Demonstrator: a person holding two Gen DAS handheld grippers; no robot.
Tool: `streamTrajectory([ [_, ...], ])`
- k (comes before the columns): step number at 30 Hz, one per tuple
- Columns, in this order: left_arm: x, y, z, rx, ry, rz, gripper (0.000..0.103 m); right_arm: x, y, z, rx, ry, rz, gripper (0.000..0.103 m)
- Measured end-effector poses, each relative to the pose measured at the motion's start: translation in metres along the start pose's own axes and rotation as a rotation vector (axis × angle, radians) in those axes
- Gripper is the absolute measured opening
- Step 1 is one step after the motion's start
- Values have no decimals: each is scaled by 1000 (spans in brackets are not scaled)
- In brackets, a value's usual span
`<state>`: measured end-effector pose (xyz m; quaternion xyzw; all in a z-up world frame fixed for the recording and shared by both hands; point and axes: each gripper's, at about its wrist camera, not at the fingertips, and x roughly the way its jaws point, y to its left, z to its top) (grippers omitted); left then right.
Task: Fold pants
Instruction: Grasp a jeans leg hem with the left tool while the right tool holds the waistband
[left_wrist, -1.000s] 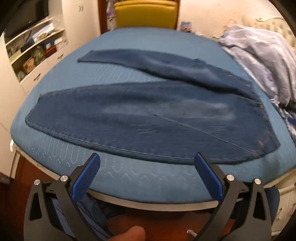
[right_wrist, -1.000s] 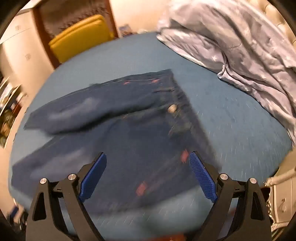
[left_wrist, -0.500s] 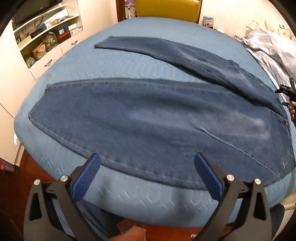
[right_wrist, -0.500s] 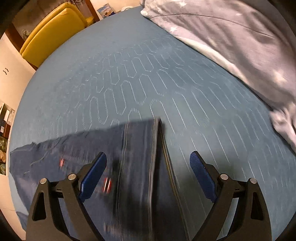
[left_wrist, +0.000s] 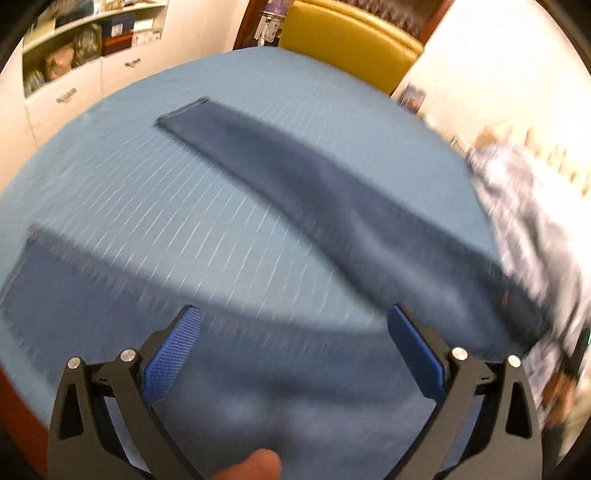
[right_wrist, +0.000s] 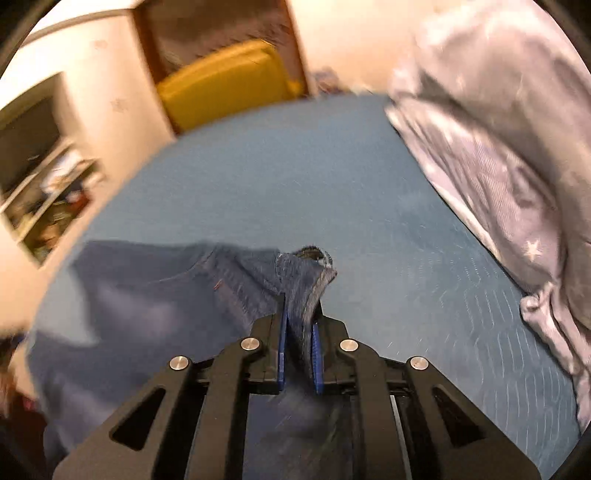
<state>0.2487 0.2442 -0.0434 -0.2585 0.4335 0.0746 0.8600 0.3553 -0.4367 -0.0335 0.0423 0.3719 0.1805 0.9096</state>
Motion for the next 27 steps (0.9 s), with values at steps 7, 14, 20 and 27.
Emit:
streamTrajectory([
  [7,74,14,95,-211,104,-298,77,-64,39,-92,19,59,105,12],
  [14,149,57,120,-392,197,-268,41,-58,34,-129,107,105,93,12],
  [20,162,72,145,-458,141,-312,41,-66,35,-115,100,82,82,12],
  [27,198,82,190,-483,109,-179,33,-68,28,-107,104,79,74,12],
])
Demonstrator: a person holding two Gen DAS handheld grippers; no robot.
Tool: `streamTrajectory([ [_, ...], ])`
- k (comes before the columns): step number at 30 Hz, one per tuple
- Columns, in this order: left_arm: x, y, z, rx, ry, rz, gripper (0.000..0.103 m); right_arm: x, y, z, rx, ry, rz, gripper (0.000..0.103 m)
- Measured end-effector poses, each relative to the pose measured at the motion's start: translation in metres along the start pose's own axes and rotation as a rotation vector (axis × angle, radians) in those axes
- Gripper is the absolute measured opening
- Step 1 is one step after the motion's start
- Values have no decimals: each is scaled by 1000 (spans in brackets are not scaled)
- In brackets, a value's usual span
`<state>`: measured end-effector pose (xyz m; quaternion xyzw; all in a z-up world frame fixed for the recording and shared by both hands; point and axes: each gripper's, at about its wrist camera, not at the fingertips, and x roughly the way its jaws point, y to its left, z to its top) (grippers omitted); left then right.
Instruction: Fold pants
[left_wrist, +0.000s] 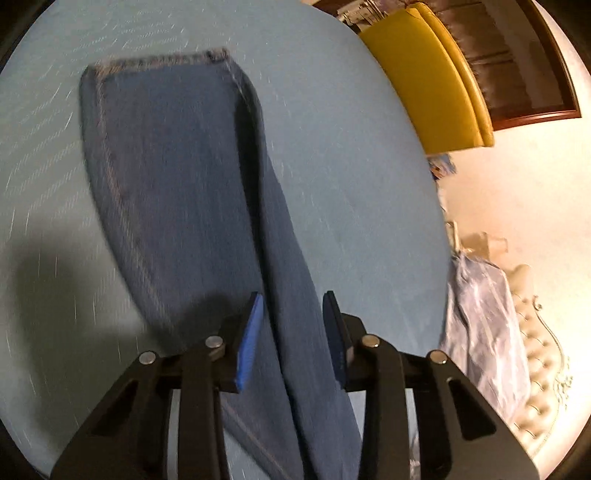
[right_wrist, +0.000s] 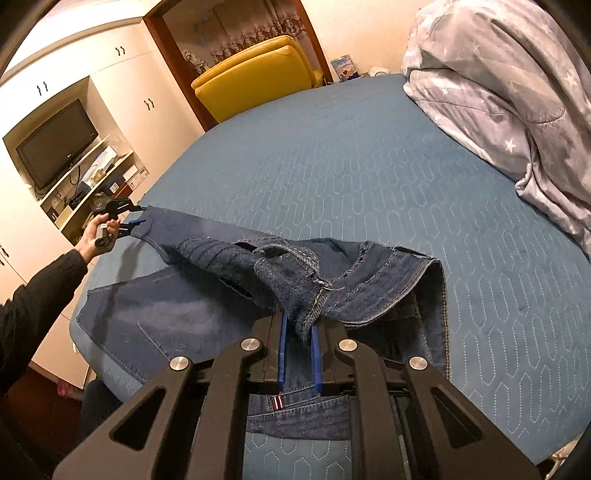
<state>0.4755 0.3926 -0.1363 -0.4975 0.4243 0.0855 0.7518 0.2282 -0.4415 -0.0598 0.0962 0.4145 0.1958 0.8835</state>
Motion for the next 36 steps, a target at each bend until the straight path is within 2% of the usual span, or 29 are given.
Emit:
streamTrajectory([
  [3,19,2,17,-25,-3,54,31,-1,-2,4,3,5,-3,12],
  [5,31,0,25,-28,-1,62,25,-1,-5,5,10,8,-1,12],
  [6,36,1,31,-22,-1,64,20,0,-6,5,12,11,1,12],
  [8,41,-3,36,-2,-3,86,2,3,-9,6,6,23,-4,12],
  [10,34,-5,42,-17,-21,64,2,5,-14,8,11,33,-1,11],
  [13,-18,-12,29,3,-61,-6,2,1,-23,15,-15,37,-1,11],
  [14,-41,-12,19,2,-71,-26,2,-1,-28,17,-23,41,2,12],
  [16,-108,-1,-22,29,-109,-48,2,-7,-39,16,-38,54,3,12],
  [18,-162,26,-64,44,-145,-29,2,-13,-49,10,-36,73,7,12],
  [20,-209,74,-119,24,-175,-8,2,-18,-64,-6,1,94,13,12],
  [23,-238,143,-183,-29,-173,21,2,-11,-84,-33,82,148,34,14],
  [24,-236,167,-199,-35,-153,42,2,-3,-98,-47,167,173,37,17],
  [25,-230,188,-208,-65,-125,40,2,2,-107,-57,225,186,25,32],
  [26,-220,209,-217,-104,-97,18,2,7,-117,-69,291,198,-9,42],
  [28,-213,228,-223,-97,-100,1,3,6,-129,-88,393,190,-31,53],
  [30,-208,235,-223,-105,-103,-34,3,-5,-132,-101,484,147,4,57],
  [31,-206,236,-222,-116,-101,-47,3,-13,-134,-108,542,116,22,65],
  [32,-207,237,-222,-114,-99,-52,3,-19,-134,-113,580,83,36,69],
  [36,-202,234,-209,-103,-83,-62,3,-23,-125,-117,653,30,100,69],
])
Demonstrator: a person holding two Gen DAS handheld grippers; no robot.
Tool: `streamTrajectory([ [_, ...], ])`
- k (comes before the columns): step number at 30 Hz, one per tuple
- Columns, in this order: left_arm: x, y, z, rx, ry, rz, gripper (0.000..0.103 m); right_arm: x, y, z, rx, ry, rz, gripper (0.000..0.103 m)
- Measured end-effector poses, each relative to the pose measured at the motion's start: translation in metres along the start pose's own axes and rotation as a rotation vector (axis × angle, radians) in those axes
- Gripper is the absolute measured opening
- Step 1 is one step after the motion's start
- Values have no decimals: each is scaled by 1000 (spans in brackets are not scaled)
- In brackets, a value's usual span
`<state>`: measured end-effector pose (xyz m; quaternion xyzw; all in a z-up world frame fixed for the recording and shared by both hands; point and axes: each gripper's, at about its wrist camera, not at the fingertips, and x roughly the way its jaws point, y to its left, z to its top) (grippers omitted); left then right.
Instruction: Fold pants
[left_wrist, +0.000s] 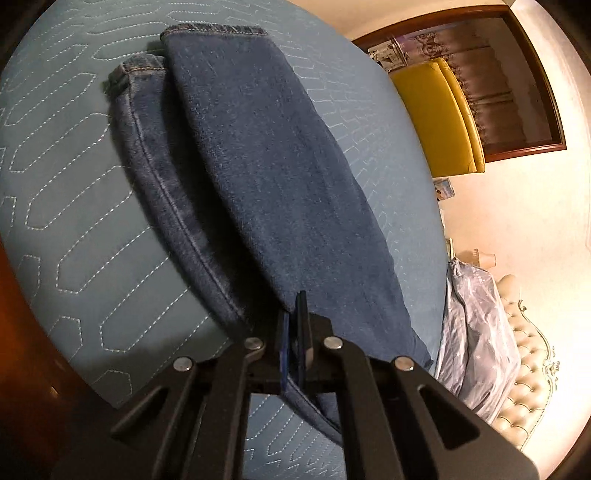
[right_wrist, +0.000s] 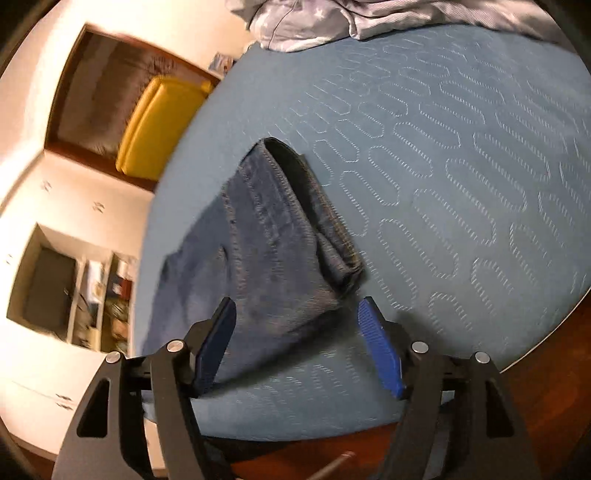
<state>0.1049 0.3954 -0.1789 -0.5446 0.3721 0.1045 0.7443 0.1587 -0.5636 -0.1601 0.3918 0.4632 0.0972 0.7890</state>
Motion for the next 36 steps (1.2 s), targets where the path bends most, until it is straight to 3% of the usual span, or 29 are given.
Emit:
streamTrajectory([
  [6,-6,10,-1,-10,12,-19,3,26,13,2,-13,25,-81,69],
  [9,-19,27,-10,-20,16,-28,3,27,4,1,67,28,-172,69],
  [14,-27,35,-11,-11,20,-20,3,32,7,-6,94,11,-105,69],
  [15,-27,33,-11,-11,19,-18,3,35,7,-4,96,10,-101,64],
  [16,-28,31,-10,-9,15,-16,3,37,10,-1,95,-2,-131,39],
  [17,-31,31,-11,-6,13,-15,3,36,14,1,88,-9,-164,21],
  [21,-33,9,-1,27,23,-18,3,33,50,20,-16,-8,-171,15],
  [24,-33,-25,18,56,21,-45,2,37,84,61,-61,-13,-110,13],
  [26,-46,-45,24,60,-19,-84,2,24,113,87,-90,-87,-39,8],
  [28,-71,-59,18,81,-83,-151,2,-1,140,89,-188,-179,-27,8],
  [30,-77,-51,5,97,-87,-156,2,-5,126,87,-183,-167,-68,8],
  [31,-72,-39,-1,87,-59,-151,2,6,102,84,-139,-122,-104,8],
  [33,-53,-4,-13,41,-6,-98,2,29,61,69,-63,-37,-158,8],
  [36,-38,35,-26,-23,21,-72,2,45,31,49,-64,4,-207,7],
])
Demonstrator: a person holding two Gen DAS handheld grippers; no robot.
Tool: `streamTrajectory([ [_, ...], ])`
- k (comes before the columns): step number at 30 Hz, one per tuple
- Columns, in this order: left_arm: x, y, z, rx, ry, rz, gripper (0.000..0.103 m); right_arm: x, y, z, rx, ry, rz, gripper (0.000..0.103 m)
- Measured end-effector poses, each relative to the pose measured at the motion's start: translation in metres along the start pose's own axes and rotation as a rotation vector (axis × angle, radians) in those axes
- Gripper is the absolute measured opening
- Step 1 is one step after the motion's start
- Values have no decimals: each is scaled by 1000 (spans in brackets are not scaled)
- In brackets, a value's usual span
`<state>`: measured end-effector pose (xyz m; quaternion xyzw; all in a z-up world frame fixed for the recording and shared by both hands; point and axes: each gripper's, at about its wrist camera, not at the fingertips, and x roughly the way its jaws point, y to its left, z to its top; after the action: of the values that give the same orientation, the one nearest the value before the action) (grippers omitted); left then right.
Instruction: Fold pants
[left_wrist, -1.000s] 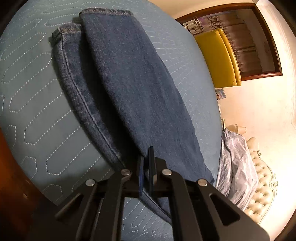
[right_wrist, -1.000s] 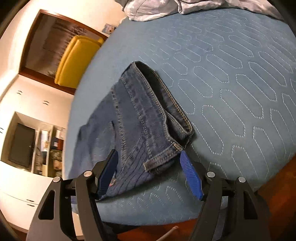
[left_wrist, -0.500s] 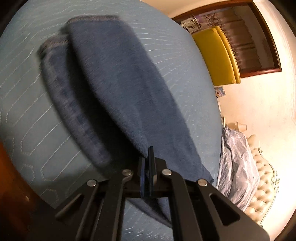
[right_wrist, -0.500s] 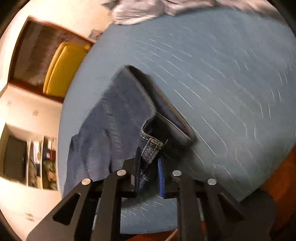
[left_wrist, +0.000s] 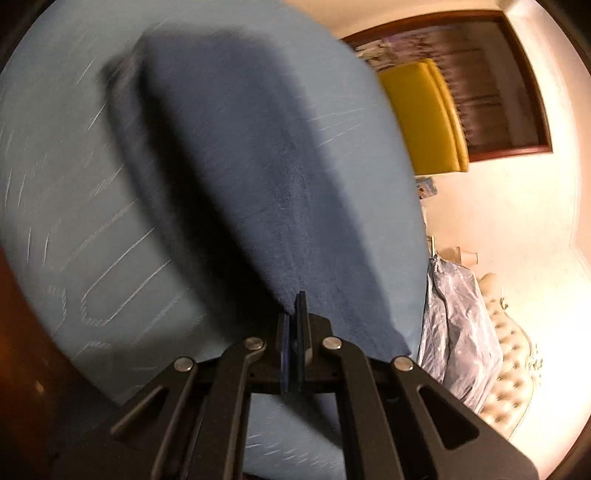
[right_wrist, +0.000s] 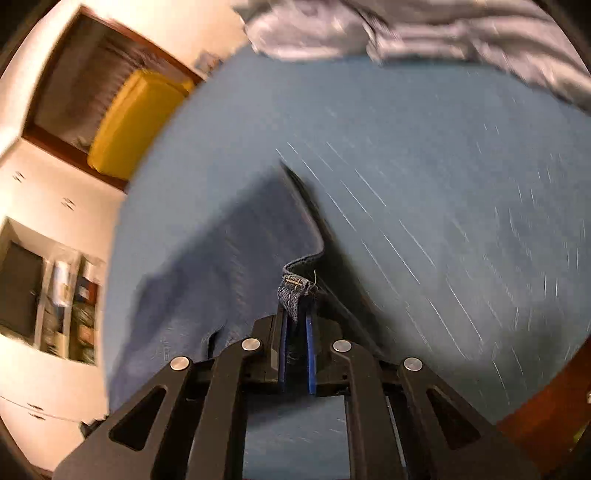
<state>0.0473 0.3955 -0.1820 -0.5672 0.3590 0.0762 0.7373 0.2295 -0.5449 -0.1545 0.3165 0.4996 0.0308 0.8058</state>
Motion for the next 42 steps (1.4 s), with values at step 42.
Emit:
streamTrajectory([
  [42,-40,37,71,-86,-151,26,3,22,25,-4,-173,32,-274,6],
])
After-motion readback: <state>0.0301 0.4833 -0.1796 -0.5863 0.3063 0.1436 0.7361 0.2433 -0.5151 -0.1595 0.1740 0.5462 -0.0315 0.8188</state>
